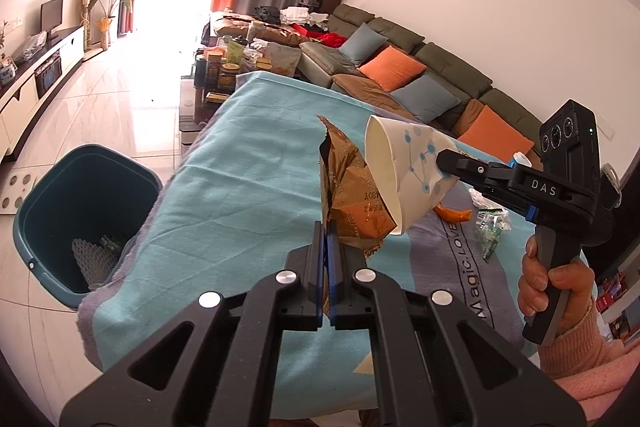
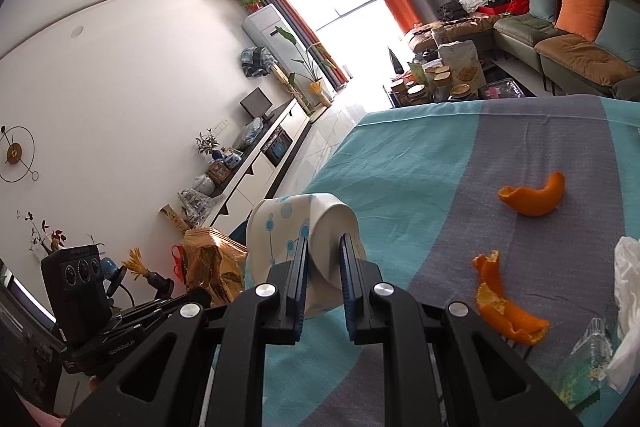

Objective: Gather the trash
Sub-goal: 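Carry the cup and gold wrapper over to the teal wastebasket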

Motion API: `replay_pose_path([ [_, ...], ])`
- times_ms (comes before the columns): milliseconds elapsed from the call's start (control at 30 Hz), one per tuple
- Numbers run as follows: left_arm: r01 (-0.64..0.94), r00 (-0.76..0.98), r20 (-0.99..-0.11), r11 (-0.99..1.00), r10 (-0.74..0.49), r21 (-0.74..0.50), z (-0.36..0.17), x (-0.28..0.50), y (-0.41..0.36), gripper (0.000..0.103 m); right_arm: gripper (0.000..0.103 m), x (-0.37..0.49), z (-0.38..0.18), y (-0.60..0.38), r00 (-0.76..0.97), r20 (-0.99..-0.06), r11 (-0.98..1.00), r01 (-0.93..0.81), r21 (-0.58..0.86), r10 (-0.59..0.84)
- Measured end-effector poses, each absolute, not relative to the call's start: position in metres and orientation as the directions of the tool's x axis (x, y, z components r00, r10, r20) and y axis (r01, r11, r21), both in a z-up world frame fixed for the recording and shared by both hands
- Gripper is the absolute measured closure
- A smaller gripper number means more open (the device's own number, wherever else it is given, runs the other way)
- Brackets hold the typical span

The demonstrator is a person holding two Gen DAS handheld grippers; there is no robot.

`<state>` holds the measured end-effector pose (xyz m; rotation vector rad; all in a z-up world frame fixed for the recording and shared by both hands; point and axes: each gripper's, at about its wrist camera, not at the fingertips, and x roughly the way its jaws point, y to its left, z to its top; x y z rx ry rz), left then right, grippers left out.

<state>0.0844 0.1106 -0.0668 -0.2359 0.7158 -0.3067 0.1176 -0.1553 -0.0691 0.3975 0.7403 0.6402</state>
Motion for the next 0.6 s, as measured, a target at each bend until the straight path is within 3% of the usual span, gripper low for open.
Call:
replay_pose_path([
  [600,0.112,0.743,-0.602,0.941,-0.292,-0.318,-0.063,0.077,0.147,0.101,0.089,0.133,-0.067,-0.113,0.502,-0.495,0.703,-0.458,0.544,0.710],
])
